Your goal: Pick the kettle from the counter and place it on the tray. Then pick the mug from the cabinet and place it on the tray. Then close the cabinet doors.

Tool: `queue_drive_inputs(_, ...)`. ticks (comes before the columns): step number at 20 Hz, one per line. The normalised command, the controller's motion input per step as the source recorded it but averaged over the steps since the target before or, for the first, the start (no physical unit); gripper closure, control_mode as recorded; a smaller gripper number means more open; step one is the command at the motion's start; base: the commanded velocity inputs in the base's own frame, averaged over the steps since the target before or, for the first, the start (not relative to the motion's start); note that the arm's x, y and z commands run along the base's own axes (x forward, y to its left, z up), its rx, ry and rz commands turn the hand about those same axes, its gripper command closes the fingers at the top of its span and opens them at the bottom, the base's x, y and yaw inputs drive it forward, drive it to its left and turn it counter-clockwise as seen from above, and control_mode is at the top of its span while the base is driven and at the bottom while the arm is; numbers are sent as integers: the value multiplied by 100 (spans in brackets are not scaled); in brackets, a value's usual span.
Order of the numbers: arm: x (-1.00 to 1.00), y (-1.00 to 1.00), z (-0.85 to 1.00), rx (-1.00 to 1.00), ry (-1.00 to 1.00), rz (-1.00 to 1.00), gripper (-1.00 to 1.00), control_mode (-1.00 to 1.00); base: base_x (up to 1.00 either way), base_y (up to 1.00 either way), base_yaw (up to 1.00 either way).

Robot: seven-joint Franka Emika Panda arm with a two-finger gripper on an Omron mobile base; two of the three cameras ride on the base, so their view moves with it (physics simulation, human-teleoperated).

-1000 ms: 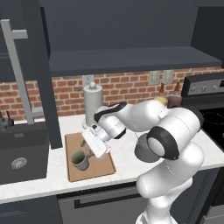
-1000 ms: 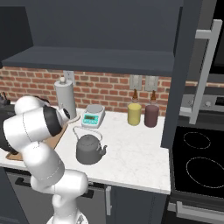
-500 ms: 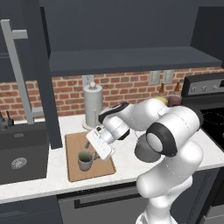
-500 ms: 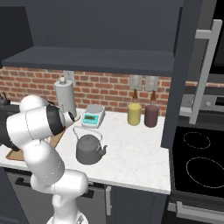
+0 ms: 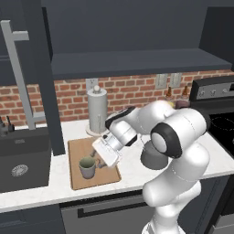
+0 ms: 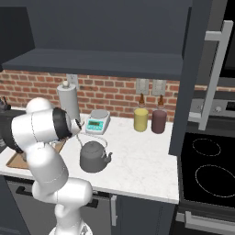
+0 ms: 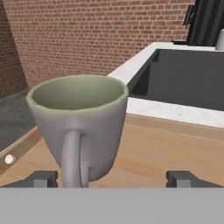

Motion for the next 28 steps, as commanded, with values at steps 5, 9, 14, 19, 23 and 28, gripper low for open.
queue_drive_inputs(5, -8, -16, 8, 0, 8, -3, -100, -100, 0, 0, 0)
queue_drive_inputs(9, -41, -23, 30, 0, 1, -5, -100, -100, 0, 0, 0)
queue_drive_inputs(14, -52, -23, 43, 0, 0, -3, -100, -100, 0, 0, 0)
queue_drive_inputs(19, -48, -10, 51, 0, 0, -5, -100, -100, 0, 0, 0)
queue_drive_inputs(23, -17, -1, 50, 0, 1, -9, -100, -100, 0, 0, 0)
queue_drive_inputs(28, -26, -6, 61, 0, 0, -10, -100, -100, 0, 0, 0)
